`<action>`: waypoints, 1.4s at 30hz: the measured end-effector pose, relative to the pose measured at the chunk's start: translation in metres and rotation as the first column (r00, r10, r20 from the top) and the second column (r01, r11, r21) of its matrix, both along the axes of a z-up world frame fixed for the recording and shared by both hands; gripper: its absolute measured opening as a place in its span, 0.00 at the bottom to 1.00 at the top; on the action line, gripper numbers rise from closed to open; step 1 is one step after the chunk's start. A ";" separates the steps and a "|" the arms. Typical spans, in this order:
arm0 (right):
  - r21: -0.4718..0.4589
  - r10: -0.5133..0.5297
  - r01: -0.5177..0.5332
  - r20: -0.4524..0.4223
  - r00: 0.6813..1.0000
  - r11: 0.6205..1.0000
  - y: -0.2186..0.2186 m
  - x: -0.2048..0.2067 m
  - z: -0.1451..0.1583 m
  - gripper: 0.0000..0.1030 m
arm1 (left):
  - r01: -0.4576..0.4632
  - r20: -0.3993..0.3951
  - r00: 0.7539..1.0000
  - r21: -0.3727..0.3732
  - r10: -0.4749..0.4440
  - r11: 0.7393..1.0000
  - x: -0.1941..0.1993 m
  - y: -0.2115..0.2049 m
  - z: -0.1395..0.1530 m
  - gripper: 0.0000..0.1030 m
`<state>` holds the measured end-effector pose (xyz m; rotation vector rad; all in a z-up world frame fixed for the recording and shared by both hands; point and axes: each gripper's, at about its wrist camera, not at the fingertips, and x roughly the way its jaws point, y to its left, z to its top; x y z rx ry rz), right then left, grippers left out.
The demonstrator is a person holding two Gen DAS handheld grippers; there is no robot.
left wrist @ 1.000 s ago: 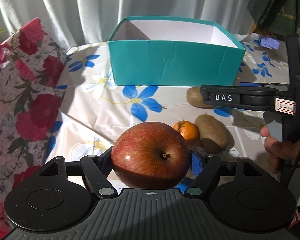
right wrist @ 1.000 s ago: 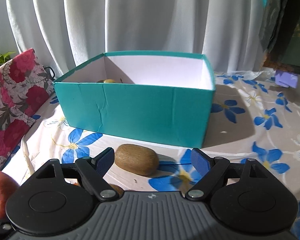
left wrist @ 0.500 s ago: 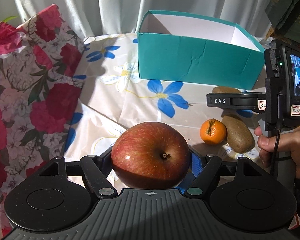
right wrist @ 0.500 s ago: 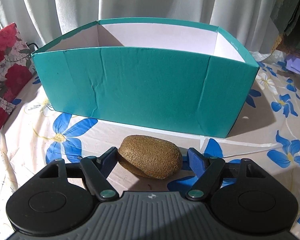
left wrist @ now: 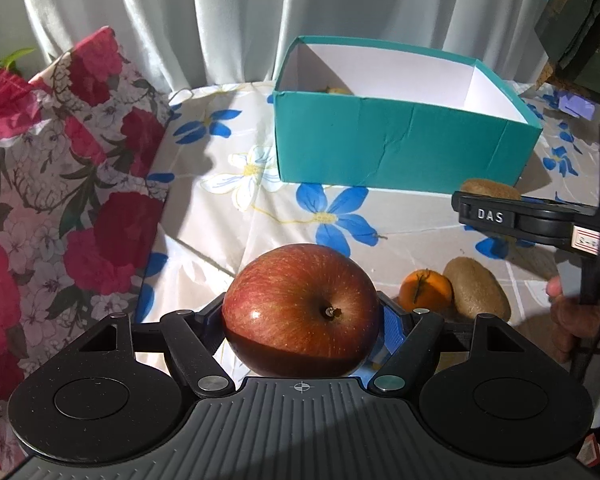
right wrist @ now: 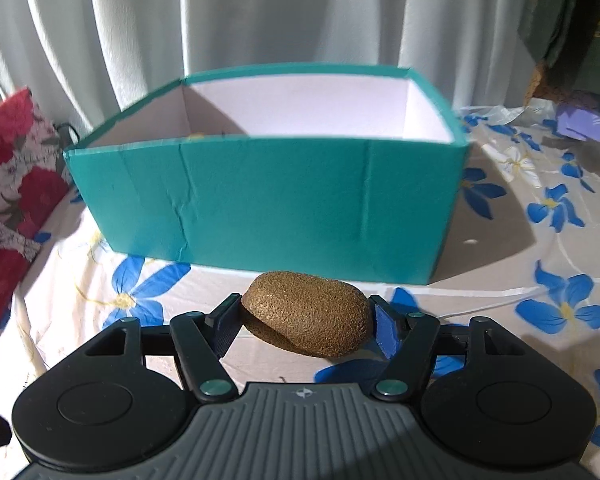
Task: Organize fruits
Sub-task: 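Carry the apple over the box with the left tool while the right tool carries the kiwi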
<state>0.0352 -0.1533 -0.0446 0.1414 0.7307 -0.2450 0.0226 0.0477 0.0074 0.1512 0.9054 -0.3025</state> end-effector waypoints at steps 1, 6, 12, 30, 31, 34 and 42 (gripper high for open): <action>0.003 -0.002 0.002 0.015 1.000 1.000 -0.003 -0.006 0.006 0.65 | 0.002 0.007 1.000 0.000 -0.002 1.000 0.001 -0.003 0.003 0.76; 0.017 -0.024 0.023 0.075 0.997 1.000 -0.019 -0.033 0.029 0.65 | 0.001 0.041 0.999 0.004 -0.002 1.000 0.010 -0.021 0.020 0.76; 0.029 -0.060 0.057 0.124 0.991 0.998 -0.036 -0.054 0.044 0.65 | -0.029 0.108 0.994 0.024 0.026 0.999 0.028 -0.047 0.044 0.76; 0.011 -0.155 0.155 0.188 0.970 0.988 -0.060 -0.104 0.063 0.65 | 0.070 0.236 0.969 -0.004 -0.068 0.998 0.044 -0.115 0.080 0.76; 0.011 -0.157 0.158 0.191 0.969 0.987 -0.060 -0.106 0.063 0.65 | 0.076 0.241 0.968 -0.001 -0.074 0.997 0.044 -0.117 0.080 0.76; 0.011 -0.168 0.169 0.197 0.966 0.986 -0.061 -0.112 0.064 0.65 | 0.085 0.246 0.966 0.001 -0.083 0.996 0.045 -0.121 0.081 0.76; 0.009 -0.182 0.184 0.210 0.961 0.983 -0.063 -0.118 0.066 0.65 | 0.081 0.247 0.966 0.002 -0.080 0.997 0.053 -0.126 0.080 0.76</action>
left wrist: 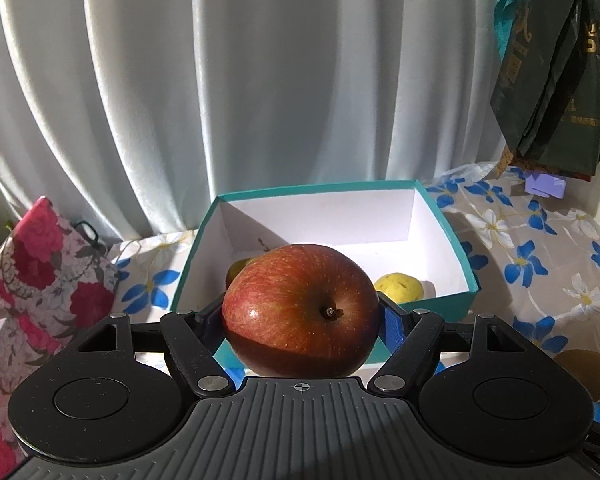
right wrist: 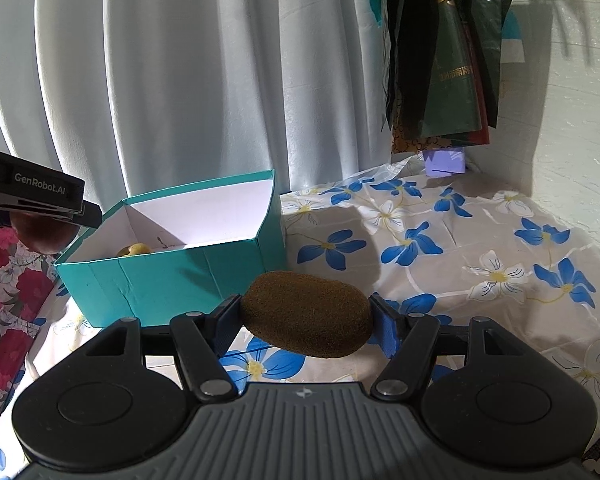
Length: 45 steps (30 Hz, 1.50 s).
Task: Organize fruits
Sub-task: 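Carry the apple over the box with the left tool while the right tool carries the kiwi, then lower the red apple into the box and open the left tool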
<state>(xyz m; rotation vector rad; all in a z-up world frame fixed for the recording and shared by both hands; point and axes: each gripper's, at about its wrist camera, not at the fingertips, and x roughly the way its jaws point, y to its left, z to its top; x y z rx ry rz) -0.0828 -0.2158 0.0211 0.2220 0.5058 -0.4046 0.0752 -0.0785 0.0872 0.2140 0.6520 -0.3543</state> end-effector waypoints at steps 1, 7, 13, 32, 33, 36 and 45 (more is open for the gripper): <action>0.000 -0.001 0.001 0.002 1.000 1.000 0.000 0.000 0.000 0.65 | -0.002 -0.001 1.000 0.001 0.002 1.000 0.001 0.000 0.000 0.76; -0.002 -0.001 0.001 0.009 1.000 1.000 0.001 0.000 0.000 0.65 | -0.012 0.003 1.000 0.001 0.012 1.000 0.007 0.001 -0.002 0.76; -0.006 0.003 -0.002 0.012 1.000 1.000 0.000 0.003 0.001 0.65 | -0.019 0.000 1.000 0.000 0.019 1.000 0.015 0.001 -0.004 0.76; -0.016 -0.010 0.010 0.012 1.000 1.000 -0.004 0.015 0.005 0.65 | -0.014 -0.055 0.998 -0.008 0.013 1.000 0.067 -0.008 -0.033 0.76; -0.017 -0.009 0.009 0.010 1.000 1.000 -0.003 0.015 0.004 0.65 | -0.015 -0.057 0.998 -0.008 0.015 1.000 0.072 -0.008 -0.036 0.76; -0.017 -0.010 0.010 0.003 1.000 1.000 -0.002 0.017 0.003 0.65 | -0.023 -0.067 0.998 -0.008 0.022 1.000 0.085 -0.010 -0.045 0.76; -0.021 -0.011 0.011 -0.002 1.000 1.000 -0.002 0.023 0.003 0.65 | -0.022 -0.115 0.993 0.014 0.024 1.000 0.113 -0.019 -0.071 0.76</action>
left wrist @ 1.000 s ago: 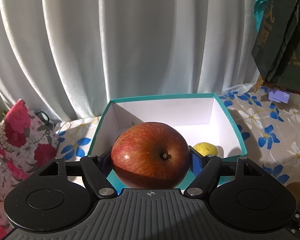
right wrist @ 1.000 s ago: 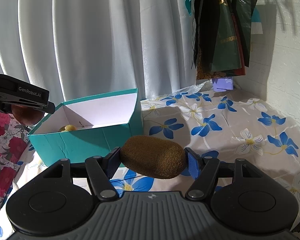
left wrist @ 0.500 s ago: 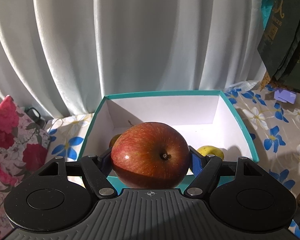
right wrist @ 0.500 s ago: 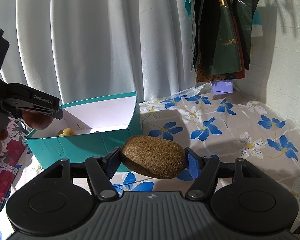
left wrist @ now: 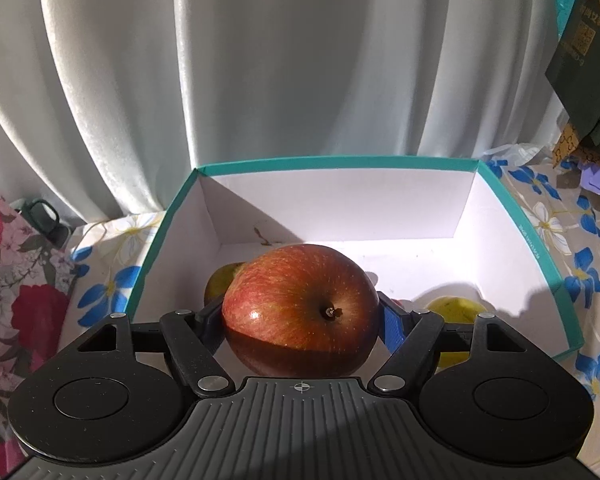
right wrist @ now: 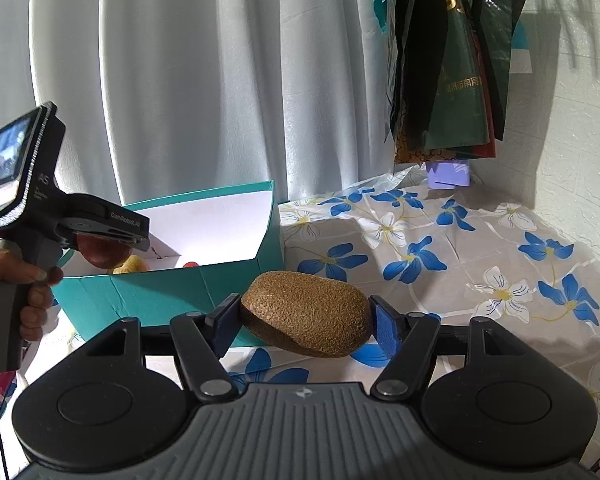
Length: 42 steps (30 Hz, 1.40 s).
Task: Organize fruits
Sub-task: 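Lower the red apple into the box and open the left tool, then lower the kiwi into the box and open the right tool while the left tool withdraws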
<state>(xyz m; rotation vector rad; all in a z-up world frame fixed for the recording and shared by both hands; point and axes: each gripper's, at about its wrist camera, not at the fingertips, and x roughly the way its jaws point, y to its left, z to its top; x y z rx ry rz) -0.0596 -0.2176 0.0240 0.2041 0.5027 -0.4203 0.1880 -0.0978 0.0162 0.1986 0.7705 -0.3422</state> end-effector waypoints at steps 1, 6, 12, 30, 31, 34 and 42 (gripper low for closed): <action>0.000 0.000 0.000 -0.001 1.000 1.000 0.000 0.000 0.000 0.65 | -0.002 -0.009 1.000 0.003 0.002 1.000 0.002 0.000 -0.003 0.76; 0.002 -0.008 0.008 -0.006 1.000 1.000 0.000 0.001 -0.001 0.65 | -0.004 -0.035 0.999 0.017 0.005 1.000 0.009 -0.002 -0.014 0.76; 0.004 -0.008 0.008 -0.010 1.000 1.000 0.000 0.002 -0.001 0.65 | -0.010 -0.085 0.996 0.022 0.011 1.000 0.020 -0.002 -0.026 0.76; 0.001 0.006 -0.006 -0.013 1.000 1.000 0.001 0.008 -0.001 0.65 | -0.048 -0.092 0.995 -0.076 0.041 0.996 0.004 0.028 -0.006 0.95; 0.001 0.010 -0.010 -0.012 1.000 1.000 0.001 0.009 -0.001 0.65 | -0.047 -0.092 0.995 -0.084 0.039 0.995 0.000 0.031 -0.004 0.95; -0.006 0.018 -0.018 -0.008 1.000 1.000 0.001 0.011 0.000 0.65 | -0.056 -0.029 0.998 -0.099 0.054 0.993 -0.024 0.041 0.008 0.96; -0.020 0.044 -0.044 0.012 0.999 0.999 -0.002 0.024 0.004 0.65 | -0.084 -0.011 0.996 -0.206 0.083 0.975 -0.068 0.080 0.023 0.98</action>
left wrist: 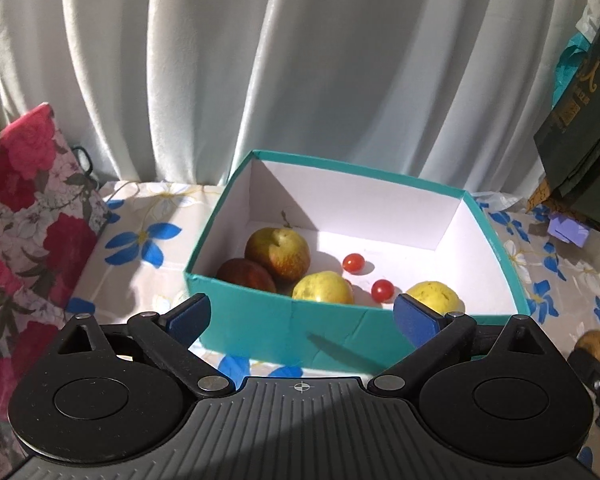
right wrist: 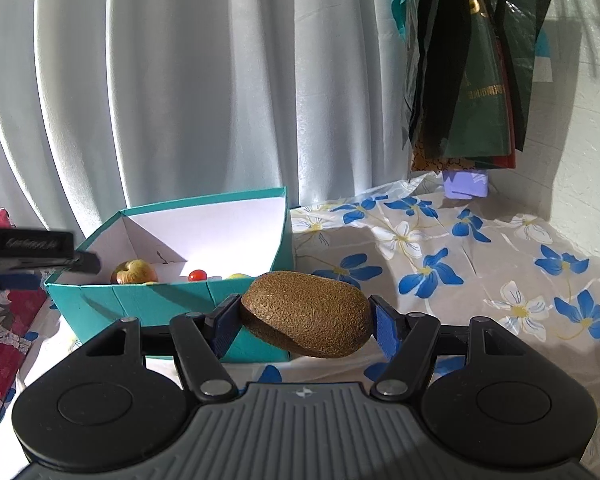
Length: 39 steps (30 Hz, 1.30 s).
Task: Organize fruits
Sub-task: 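Lower the kiwi into the box and open the right tool while the left tool withdraws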
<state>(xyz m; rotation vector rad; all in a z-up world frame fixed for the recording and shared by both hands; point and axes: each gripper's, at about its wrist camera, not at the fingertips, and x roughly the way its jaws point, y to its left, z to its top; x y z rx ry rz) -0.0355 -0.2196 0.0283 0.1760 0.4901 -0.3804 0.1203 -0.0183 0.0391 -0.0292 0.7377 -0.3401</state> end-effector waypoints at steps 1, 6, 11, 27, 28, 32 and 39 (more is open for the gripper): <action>-0.003 0.006 -0.006 0.003 1.000 1.000 0.000 0.003 0.001 0.65 | -0.006 -0.014 1.000 0.003 0.006 1.000 -0.002 0.004 -0.002 0.98; -0.023 0.051 -0.051 0.017 0.999 0.998 0.003 0.021 0.006 0.65 | -0.045 -0.064 0.997 0.040 0.048 0.998 -0.010 0.020 -0.017 0.98; -0.043 0.101 -0.099 0.038 0.994 0.994 0.009 0.039 0.011 0.65 | -0.084 -0.109 0.990 0.031 0.086 0.996 -0.017 0.036 -0.024 0.98; -0.084 0.155 -0.156 -0.028 0.988 0.984 0.010 0.101 -0.004 0.66 | -0.155 -0.148 0.976 0.038 0.159 0.987 -0.032 0.062 -0.030 0.98; -0.085 0.160 -0.163 -0.035 0.986 0.983 0.010 0.106 -0.006 0.66 | -0.158 -0.150 0.975 0.042 0.163 0.987 -0.033 0.064 -0.031 0.98; -0.090 0.188 -0.194 -0.071 0.980 0.977 0.013 0.125 -0.016 0.65 | -0.177 -0.160 0.970 0.051 0.183 0.983 -0.036 0.070 -0.032 0.98; -0.094 0.198 -0.211 -0.130 0.972 0.973 0.016 0.156 -0.033 0.65 | -0.222 -0.174 0.958 0.059 0.229 0.973 -0.041 0.086 -0.034 0.98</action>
